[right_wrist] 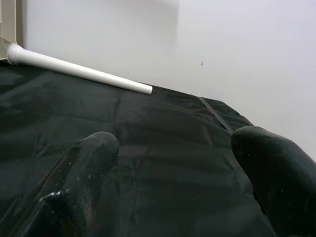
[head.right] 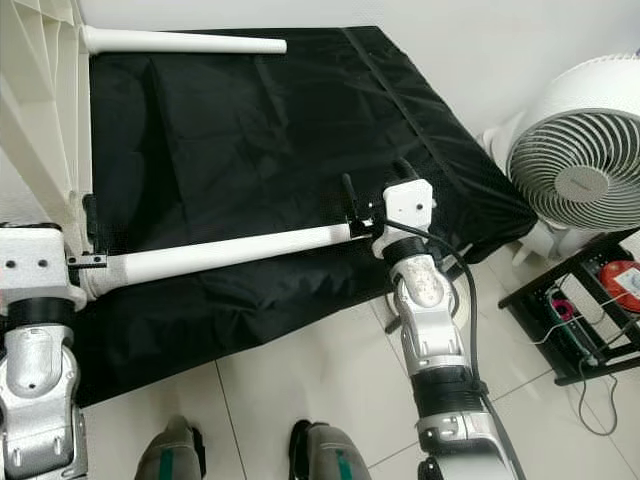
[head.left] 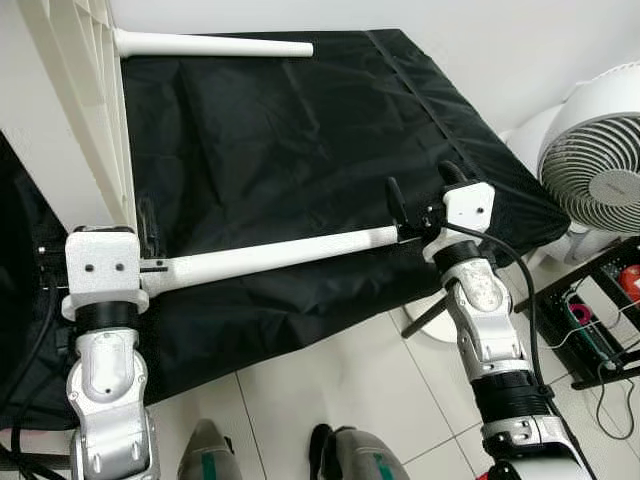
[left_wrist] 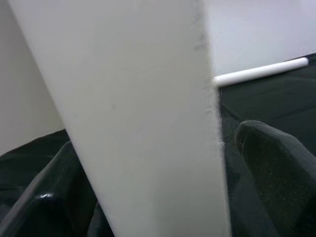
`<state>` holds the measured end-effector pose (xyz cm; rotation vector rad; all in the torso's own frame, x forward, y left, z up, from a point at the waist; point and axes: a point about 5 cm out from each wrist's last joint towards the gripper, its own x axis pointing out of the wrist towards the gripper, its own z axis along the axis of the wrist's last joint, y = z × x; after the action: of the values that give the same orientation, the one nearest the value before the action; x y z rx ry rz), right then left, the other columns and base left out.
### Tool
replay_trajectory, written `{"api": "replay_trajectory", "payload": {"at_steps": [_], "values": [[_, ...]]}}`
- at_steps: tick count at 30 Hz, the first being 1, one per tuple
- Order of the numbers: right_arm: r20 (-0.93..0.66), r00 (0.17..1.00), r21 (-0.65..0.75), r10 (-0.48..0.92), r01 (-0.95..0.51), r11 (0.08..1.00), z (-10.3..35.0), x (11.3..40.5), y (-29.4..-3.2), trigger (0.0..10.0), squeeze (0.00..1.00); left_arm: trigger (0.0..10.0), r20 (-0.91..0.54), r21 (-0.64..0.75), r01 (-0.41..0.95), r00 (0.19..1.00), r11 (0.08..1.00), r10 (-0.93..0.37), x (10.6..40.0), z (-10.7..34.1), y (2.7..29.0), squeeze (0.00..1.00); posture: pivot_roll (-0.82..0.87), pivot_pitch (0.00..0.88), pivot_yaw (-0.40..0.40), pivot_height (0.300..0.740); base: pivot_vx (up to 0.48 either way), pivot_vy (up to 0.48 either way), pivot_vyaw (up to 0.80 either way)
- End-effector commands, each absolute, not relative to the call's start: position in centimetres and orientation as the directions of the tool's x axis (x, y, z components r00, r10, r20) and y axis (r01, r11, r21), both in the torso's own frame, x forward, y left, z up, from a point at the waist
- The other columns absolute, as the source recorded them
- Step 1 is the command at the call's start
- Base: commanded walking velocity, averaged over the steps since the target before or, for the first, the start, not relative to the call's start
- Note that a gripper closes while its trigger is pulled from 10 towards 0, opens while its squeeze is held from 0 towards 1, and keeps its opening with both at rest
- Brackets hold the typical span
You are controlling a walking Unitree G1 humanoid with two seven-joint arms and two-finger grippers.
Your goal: Building children table
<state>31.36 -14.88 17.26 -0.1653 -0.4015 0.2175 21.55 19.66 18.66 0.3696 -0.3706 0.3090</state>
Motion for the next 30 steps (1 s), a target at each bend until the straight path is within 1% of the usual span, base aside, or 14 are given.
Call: {"api": "replay_trajectory", "payload": {"at_steps": [1, 2, 4, 8, 11, 14, 22, 29, 30], "values": [[0.367, 0.902, -0.19, 0.226, -0.165, 0.968, 16.9, 31.1, -15.2, 10.0, 0.0, 10.0, 0.401, 0.132, -0.426, 0.849, 0.895, 0.345, 20.7, 18.1, 18.3, 0.0, 0.12, 0.103, -0.087, 0.74, 0.0, 0.0, 0.0], [0.367, 0.902, -0.19, 0.226, -0.165, 0.968, 16.9, 31.1, -15.2, 10.0, 0.0, 10.0, 0.401, 0.132, -0.426, 0.849, 0.895, 0.345, 20.7, 18.1, 18.3, 0.0, 0.12, 0.103, -0.087, 0.74, 0.0, 0.0, 0.0], [0.359, 0.903, -0.19, 0.236, -0.177, 0.966, 16.6, 31.1, -15.0, 10.0, 0.0, 10.0, 0.396, 0.203, -0.368, 0.878, 0.907, 0.268, 19.9, 17.5, 18.1, 0.0, 0.14, 0.103, -0.088, 0.74, 0.0, 0.0, 0.0], [0.354, 0.903, -0.19, 0.243, -0.184, 0.964, 16.4, 31.1, -14.9, 10.0, 0.0, 10.0, 0.387, 0.239, -0.362, 0.887, 0.901, 0.253, 19.2, 17.1, 18.3, 0.0, 0.15, 0.102, -0.088, 0.74, 0.0, 0.0, 0.0], [0.344, 0.904, -0.186, 0.254, -0.199, 0.962, 16.1, 31.2, -14.6, 10.0, 0.0, 10.0, 0.383, 0.302, -0.335, 0.9, 0.892, 0.209, 17.8, 16.6, 18.5, 0.0, 0.17, 0.099, -0.091, 0.74, 0.0, 0.0, 0.0], [0.336, 0.901, -0.184, 0.273, -0.222, 0.958, 15.9, 31.3, -14.2, 10.0, 0.0, 10.0, 0.37, 0.336, -0.307, 0.912, 0.89, 0.175, 17.1, 16.3, 18.7, 0.0, 0.2, 0.094, -0.102, 0.74, 0.0, 0.0, 0.0], [0.313, 0.894, -0.186, 0.32, -0.273, 0.944, 15.4, 31.6, -13.3, 10.0, 0.0, 10.0, 0.338, 0.396, -0.239, 0.936, 0.887, 0.101, 15.8, 15.6, 19.0, 0.0, 0.24, 0.089, -0.121, 0.74, 0.0, 0.0, 0.0], [0.279, 0.88, -0.193, 0.384, -0.34, 0.92, 14.7, 31.4, -12.6, 10.0, 0.0, 10.0, 0.291, 0.401, -0.176, 0.955, 0.899, 0.057, 15.7, 14.6, 18.9, 0.0, 0.24, 0.083, -0.127, 0.74, 0.0, 0.0, 0.0], [0.272, 0.873, -0.196, 0.405, -0.361, 0.912, 14.6, 31.3, -12.5, 10.0, 0.0, 10.0, 0.28, 0.407, -0.149, 0.959, 0.901, 0.033, 15.6, 14.3, 18.7, 0.0, 0.24, 0.08, -0.125, 0.74, 0.0, 0.0, 0.0]]}}
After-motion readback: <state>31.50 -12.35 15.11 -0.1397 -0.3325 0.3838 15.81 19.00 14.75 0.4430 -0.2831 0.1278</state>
